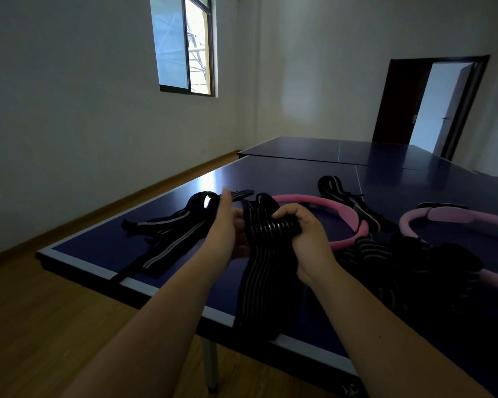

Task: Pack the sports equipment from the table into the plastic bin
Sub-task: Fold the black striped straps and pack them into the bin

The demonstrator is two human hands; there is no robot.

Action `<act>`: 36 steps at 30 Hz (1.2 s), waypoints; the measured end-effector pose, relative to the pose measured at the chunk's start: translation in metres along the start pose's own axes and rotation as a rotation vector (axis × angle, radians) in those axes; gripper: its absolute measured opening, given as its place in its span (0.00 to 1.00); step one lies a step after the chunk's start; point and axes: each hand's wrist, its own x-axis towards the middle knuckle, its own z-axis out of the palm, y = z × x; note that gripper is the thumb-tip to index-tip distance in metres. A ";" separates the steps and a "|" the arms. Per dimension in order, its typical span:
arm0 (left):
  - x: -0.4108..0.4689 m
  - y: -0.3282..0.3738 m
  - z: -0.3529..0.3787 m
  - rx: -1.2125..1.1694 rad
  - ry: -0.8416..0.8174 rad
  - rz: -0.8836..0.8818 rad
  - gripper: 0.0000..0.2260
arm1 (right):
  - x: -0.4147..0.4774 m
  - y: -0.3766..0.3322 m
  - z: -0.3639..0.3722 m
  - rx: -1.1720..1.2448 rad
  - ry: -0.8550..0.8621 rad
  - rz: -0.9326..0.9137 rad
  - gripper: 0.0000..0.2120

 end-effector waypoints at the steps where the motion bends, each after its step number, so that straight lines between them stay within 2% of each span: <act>1: -0.001 0.000 0.001 0.062 -0.023 -0.043 0.31 | -0.002 0.000 0.000 -0.002 0.012 0.004 0.16; 4: -0.001 0.002 0.006 0.213 -0.037 -0.002 0.16 | -0.002 0.001 0.002 -0.011 0.022 0.033 0.16; 6: -0.007 0.002 0.007 0.226 -0.025 0.041 0.10 | -0.001 0.002 -0.001 0.013 -0.002 0.098 0.15; 9: -0.011 0.005 0.007 0.193 0.008 0.093 0.10 | 0.000 0.001 -0.004 0.047 -0.099 0.172 0.17; 11: -0.011 0.005 0.006 0.182 0.013 0.154 0.09 | 0.001 0.003 -0.005 -0.010 -0.123 0.174 0.16; 13: -0.010 0.004 0.005 0.179 -0.007 0.222 0.05 | 0.003 0.006 -0.007 -0.108 -0.120 0.194 0.19; 15: -0.009 0.000 0.005 0.174 -0.014 0.273 0.05 | 0.001 0.004 -0.008 -0.163 -0.151 0.208 0.14; 17: -0.011 -0.002 0.008 0.135 0.015 0.247 0.02 | -0.001 0.002 -0.010 -0.138 -0.132 0.154 0.12; 19: -0.012 -0.003 0.012 0.007 0.029 0.048 0.16 | -0.003 -0.002 -0.010 -0.091 -0.073 0.104 0.13; 21: -0.011 -0.003 0.011 -0.137 -0.069 -0.186 0.31 | -0.005 -0.001 -0.009 -0.107 -0.028 0.086 0.17; 22: -0.011 -0.003 0.010 -0.122 -0.143 -0.246 0.32 | -0.005 0.000 -0.010 -0.111 -0.001 0.100 0.19; 23: -0.012 -0.004 0.008 -0.079 -0.173 -0.270 0.30 | -0.006 0.001 -0.011 -0.096 0.024 0.125 0.20; 26: -0.013 -0.002 0.009 0.048 -0.090 -0.213 0.17 | -0.007 -0.001 -0.011 0.001 -0.014 0.225 0.15; 28: -0.010 -0.004 0.008 0.065 -0.035 -0.141 0.15 | -0.007 -0.004 -0.010 0.033 -0.070 0.318 0.12; 30: -0.007 -0.004 0.007 0.030 0.012 -0.079 0.14 | -0.007 -0.004 -0.011 0.014 -0.139 0.383 0.19; 33: -0.005 -0.003 0.006 -0.092 0.120 0.002 0.13 | -0.009 0.003 -0.017 0.034 -0.231 0.284 0.26; 36: 0.001 -0.005 0.003 -0.126 0.179 0.113 0.17 | -0.017 0.006 -0.020 -0.157 -0.244 0.233 0.30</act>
